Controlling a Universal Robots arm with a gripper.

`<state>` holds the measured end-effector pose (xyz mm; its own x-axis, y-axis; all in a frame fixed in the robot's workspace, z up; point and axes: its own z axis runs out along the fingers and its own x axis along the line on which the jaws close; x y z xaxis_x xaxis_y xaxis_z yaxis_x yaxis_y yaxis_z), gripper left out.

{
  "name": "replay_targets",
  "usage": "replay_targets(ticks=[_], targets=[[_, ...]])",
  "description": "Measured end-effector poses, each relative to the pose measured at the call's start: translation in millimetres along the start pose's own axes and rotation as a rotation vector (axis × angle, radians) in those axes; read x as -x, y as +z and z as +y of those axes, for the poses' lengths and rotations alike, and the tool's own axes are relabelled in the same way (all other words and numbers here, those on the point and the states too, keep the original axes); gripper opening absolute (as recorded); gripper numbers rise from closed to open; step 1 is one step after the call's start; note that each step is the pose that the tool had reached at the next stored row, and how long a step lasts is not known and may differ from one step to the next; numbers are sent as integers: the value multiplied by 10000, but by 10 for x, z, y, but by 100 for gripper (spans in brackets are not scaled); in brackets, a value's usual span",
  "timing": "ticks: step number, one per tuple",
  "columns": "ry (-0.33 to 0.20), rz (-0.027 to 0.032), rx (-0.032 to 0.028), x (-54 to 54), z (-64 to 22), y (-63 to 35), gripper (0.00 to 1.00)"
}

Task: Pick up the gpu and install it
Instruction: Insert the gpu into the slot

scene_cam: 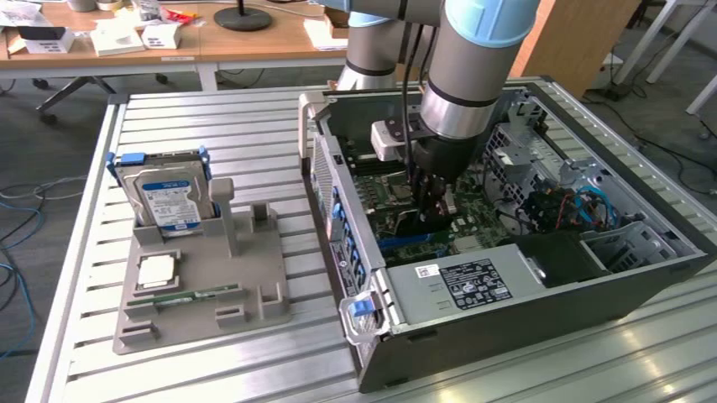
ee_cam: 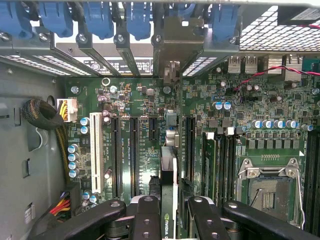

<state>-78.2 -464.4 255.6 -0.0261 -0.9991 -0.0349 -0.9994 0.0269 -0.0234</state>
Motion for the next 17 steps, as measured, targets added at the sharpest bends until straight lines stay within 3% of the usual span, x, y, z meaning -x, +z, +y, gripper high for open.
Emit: replay_targets(ticks=[17], targets=[[0, 1, 0, -1, 1, 41, 26]])
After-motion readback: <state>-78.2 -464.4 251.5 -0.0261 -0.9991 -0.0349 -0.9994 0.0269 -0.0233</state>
